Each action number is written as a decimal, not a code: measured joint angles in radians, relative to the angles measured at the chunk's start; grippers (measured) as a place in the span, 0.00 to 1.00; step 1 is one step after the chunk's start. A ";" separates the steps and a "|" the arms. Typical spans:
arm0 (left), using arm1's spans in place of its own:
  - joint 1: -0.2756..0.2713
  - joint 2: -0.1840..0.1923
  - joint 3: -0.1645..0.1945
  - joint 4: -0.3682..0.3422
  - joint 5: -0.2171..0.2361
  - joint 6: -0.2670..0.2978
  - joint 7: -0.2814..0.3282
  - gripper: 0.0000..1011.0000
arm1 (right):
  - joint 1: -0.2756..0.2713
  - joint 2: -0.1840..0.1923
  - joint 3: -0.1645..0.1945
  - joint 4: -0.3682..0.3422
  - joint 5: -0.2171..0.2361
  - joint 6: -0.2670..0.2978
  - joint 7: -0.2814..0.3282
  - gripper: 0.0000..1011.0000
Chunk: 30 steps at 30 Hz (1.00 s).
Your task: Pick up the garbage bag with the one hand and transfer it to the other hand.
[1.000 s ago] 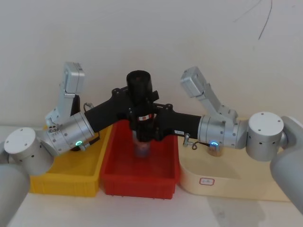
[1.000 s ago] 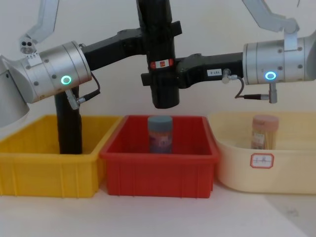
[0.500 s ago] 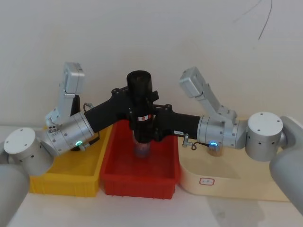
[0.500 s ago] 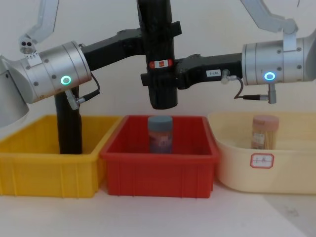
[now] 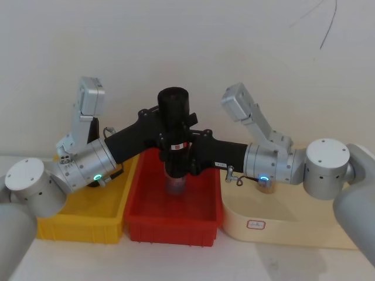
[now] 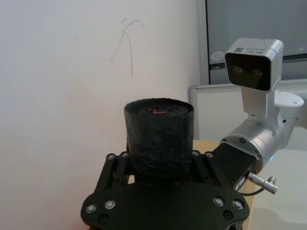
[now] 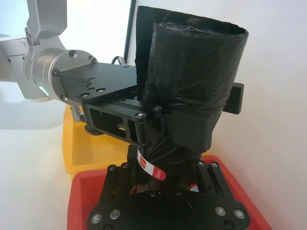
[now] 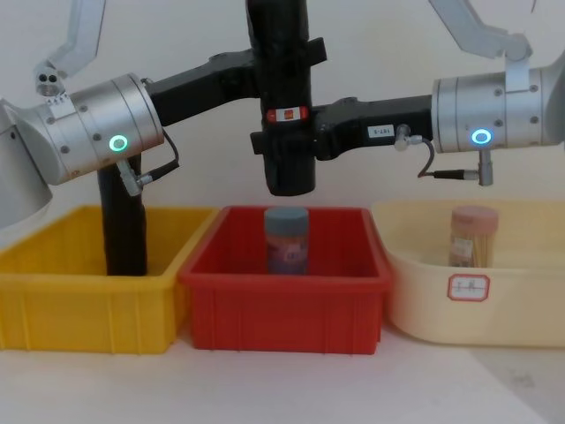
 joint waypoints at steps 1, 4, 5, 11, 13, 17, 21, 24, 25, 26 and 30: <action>0.000 0.000 0.000 0.000 0.000 0.000 0.000 0.52 | 0.000 0.000 0.000 0.000 0.000 0.000 0.000 0.57; 0.000 0.000 0.000 0.000 0.000 0.000 0.000 0.61 | 0.000 0.000 0.000 0.000 0.000 0.000 0.001 0.57; 0.000 0.000 0.000 0.000 0.000 0.000 0.000 0.63 | 0.000 0.000 0.000 0.000 0.000 0.000 0.001 0.57; 0.000 0.000 0.000 0.000 0.000 0.000 0.000 0.81 | 0.000 0.000 0.000 0.000 0.000 0.000 0.001 0.57; 0.000 0.000 0.000 0.000 0.000 0.000 0.000 0.86 | 0.000 0.000 0.001 0.000 0.001 0.000 0.001 0.57; 0.000 0.000 0.000 0.000 0.000 0.000 0.000 0.97 | -0.003 0.001 0.003 -0.003 0.001 0.001 -0.006 0.57; 0.000 0.000 0.000 0.000 0.000 0.000 0.000 0.99 | -0.011 0.006 0.010 -0.015 -0.001 0.011 -0.028 0.56; 0.000 0.000 0.000 0.000 0.000 0.000 0.000 0.99 | -0.016 0.009 0.015 -0.022 -0.003 0.022 -0.046 0.56; 0.000 0.000 0.000 0.000 0.000 0.000 0.000 0.99 | -0.017 0.010 0.016 -0.024 -0.003 0.025 -0.051 0.56; 0.000 0.000 0.000 0.000 0.000 0.000 0.000 0.99 | -0.019 0.011 0.019 -0.027 -0.003 0.029 -0.056 0.56; 0.000 0.000 0.000 0.000 0.000 0.000 0.000 0.99 | -0.027 0.017 0.032 -0.040 -0.005 0.058 -0.095 0.56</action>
